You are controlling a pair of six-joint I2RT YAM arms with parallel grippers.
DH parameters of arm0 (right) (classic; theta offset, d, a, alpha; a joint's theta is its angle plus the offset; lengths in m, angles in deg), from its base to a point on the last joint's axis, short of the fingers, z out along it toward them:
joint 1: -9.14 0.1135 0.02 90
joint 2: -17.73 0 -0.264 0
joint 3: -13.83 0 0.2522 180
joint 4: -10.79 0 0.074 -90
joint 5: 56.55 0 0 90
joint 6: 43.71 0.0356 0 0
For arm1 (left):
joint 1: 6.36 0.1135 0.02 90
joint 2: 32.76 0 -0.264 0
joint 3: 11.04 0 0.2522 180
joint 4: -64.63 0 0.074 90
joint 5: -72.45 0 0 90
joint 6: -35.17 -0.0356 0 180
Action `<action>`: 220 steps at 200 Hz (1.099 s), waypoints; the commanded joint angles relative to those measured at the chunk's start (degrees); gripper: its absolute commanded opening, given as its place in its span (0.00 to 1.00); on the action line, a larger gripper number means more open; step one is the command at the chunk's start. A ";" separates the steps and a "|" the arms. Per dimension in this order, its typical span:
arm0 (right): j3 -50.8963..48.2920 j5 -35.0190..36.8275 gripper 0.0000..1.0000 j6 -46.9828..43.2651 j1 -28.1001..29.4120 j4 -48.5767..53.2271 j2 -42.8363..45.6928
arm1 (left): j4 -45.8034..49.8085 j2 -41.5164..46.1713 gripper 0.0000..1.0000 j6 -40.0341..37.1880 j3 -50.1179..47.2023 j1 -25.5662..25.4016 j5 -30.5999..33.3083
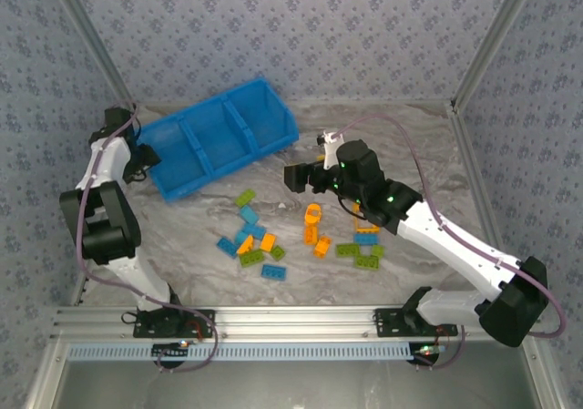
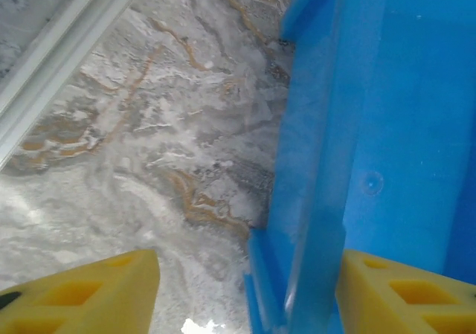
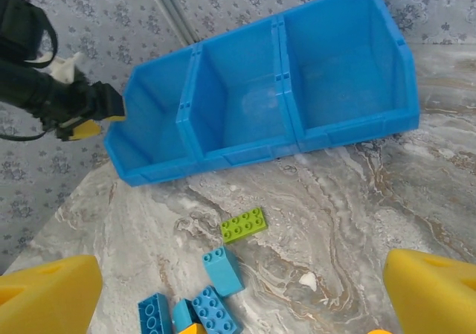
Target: Sort the legos into containers by color
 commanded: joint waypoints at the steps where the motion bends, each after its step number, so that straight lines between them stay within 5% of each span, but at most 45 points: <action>1: 0.71 -1.08 0.99 -0.44 0.26 -0.49 0.06 | -0.18 -1.48 0.60 -3.02 1.80 0.06 -1.88; 32: 0.47 -0.51 0.99 -0.01 0.26 0.62 0.17 | -1.12 -2.54 0.52 -5.89 3.21 0.06 -3.09; 69: 0.29 0.40 0.98 -0.08 0.18 0.76 0.06 | 0.63 -4.32 0.07 -7.31 5.19 -0.10 -4.10; 80: 0.36 0.81 0.98 -0.11 0.17 1.22 0.06 | 0.34 -3.89 0.00 -7.44 4.92 -0.41 -3.81; 165: -4.30 10.52 0.98 0.52 0.17 3.61 6.88 | -1.58 -0.94 0.00 -13.83 3.43 -10.71 -4.83; 220: -5.67 13.48 0.98 1.02 0.00 7.87 12.03 | -2.42 -7.27 0.00 -16.46 8.91 -20.51 -6.81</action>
